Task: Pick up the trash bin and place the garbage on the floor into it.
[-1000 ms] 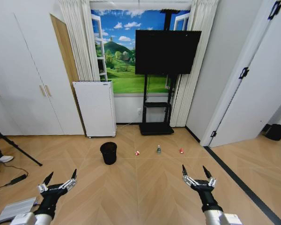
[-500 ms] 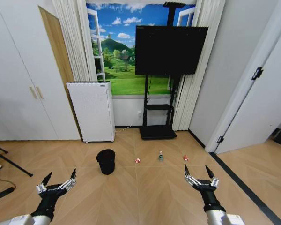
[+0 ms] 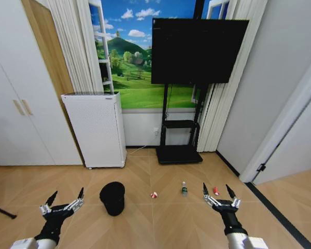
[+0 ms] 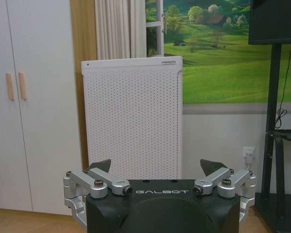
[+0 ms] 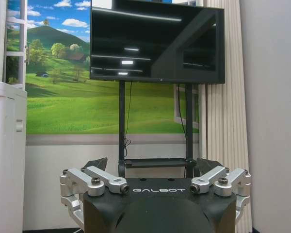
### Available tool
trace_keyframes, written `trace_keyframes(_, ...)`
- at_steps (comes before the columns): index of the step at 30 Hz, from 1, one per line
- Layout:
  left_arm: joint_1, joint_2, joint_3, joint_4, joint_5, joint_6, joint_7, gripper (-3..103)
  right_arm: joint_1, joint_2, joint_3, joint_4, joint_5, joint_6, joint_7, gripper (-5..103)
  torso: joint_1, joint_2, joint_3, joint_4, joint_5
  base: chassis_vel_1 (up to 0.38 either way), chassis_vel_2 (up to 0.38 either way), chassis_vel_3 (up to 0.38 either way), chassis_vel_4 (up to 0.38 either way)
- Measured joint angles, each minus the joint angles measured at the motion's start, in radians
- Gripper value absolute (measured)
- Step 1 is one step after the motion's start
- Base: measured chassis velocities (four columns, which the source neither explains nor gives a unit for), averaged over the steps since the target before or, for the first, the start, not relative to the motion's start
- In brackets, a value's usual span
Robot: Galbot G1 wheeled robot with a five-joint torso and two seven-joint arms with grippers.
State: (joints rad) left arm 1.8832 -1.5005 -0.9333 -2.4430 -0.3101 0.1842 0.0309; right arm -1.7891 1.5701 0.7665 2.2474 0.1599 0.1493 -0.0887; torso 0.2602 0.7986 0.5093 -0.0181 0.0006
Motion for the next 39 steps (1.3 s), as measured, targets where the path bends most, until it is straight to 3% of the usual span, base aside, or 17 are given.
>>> trace_keyframes(3, -0.001, 0.000, 0.000, 0.003, 0.000, 0.000, 0.000, 100, 0.000, 0.000, 0.000, -0.001, 0.000, 0.000, 0.001, 100, 0.000, 0.000, 0.000, -0.0001, -0.0015, -0.347, 0.342, 0.364, -0.331)
trace_keyframes(6, -0.002, 0.001, -0.001, 0.005, 0.000, 0.000, 0.000, 100, 0.001, 0.000, -0.001, -0.004, -0.002, 0.001, 0.001, 100, 0.000, 0.000, 0.000, 0.0002, 0.0000, -0.349, 0.355, 0.343, -0.342)
trace_keyframes(7, -0.003, 0.001, -0.001, 0.006, 0.000, 0.000, 0.000, 100, 0.001, 0.000, -0.002, -0.004, -0.003, 0.003, 0.001, 100, 0.000, 0.000, 0.000, -0.0004, -0.0016, -0.358, 0.374, 0.375, -0.333)
trace_keyframes(9, -0.003, 0.000, 0.000, 0.007, 0.000, 0.000, 0.000, 100, 0.002, 0.000, -0.004, -0.008, -0.007, 0.013, 0.000, 100, 0.000, 0.000, 0.000, -0.0003, 0.0001, -0.360, 0.360, 0.353, -0.354)
trace_keyframes(14, -0.004, 0.000, 0.002, 0.010, 0.001, 0.000, 0.000, 100, 0.002, 0.000, -0.004, -0.012, -0.013, 0.021, 0.000, 100, -0.001, 0.000, 0.000, -0.0001, -0.0011, -0.354, 0.359, 0.336, -0.345)
trace_keyframes(17, -0.004, 0.000, 0.002, 0.010, 0.002, 0.001, -0.001, 100, 0.005, -0.001, -0.006, -0.017, -0.017, 0.032, -0.001, 100, 0.000, 0.000, 0.000, 0.0002, 0.0003, -0.350, 0.357, 0.348, -0.363)
trace_keyframes(18, -0.004, 0.000, 0.002, 0.011, 0.002, 0.004, -0.001, 100, 0.006, -0.001, -0.007, -0.025, -0.027, 0.050, -0.002, 100, 0.000, 0.000, 0.000, -0.0005, -0.0021, -0.385, 0.339, 0.354, -0.338)
trace_keyframes(21, -0.004, 0.000, 0.003, 0.011, 0.001, 0.007, -0.003, 100, 0.007, -0.001, -0.009, -0.037, -0.033, 0.066, -0.002, 100, 0.000, 0.000, 0.000, -0.0002, 0.0002, -0.356, 0.327, 0.306, -0.328)
trace_keyframes(24, -0.005, -0.001, 0.004, 0.014, 0.001, 0.007, -0.003, 100, 0.010, -0.001, -0.011, -0.038, -0.032, 0.068, -0.002, 100, 0.000, 0.000, 0.000, -0.0003, -0.0017, -0.206, 0.224, 0.175, -0.186)
trace_keyframes(27, -0.005, -0.001, 0.004, 0.018, 0.002, 0.007, -0.004, 100, 0.012, -0.002, -0.012, -0.038, -0.031, 0.068, -0.003, 100, 0.001, 0.000, 0.000, 0.0000, 0.0000, -0.072, 0.070, 0.043, -0.078)
trace_keyframes(39, -0.001, -0.001, 0.006, 0.019, -0.040, -0.017, -0.007, 100, 0.012, -0.001, -0.015, -0.045, -0.032, 0.069, -0.013, 100, -0.001, 0.001, 0.000, -0.0002, -0.0007, 0.052, -0.042, -0.027, 0.028)
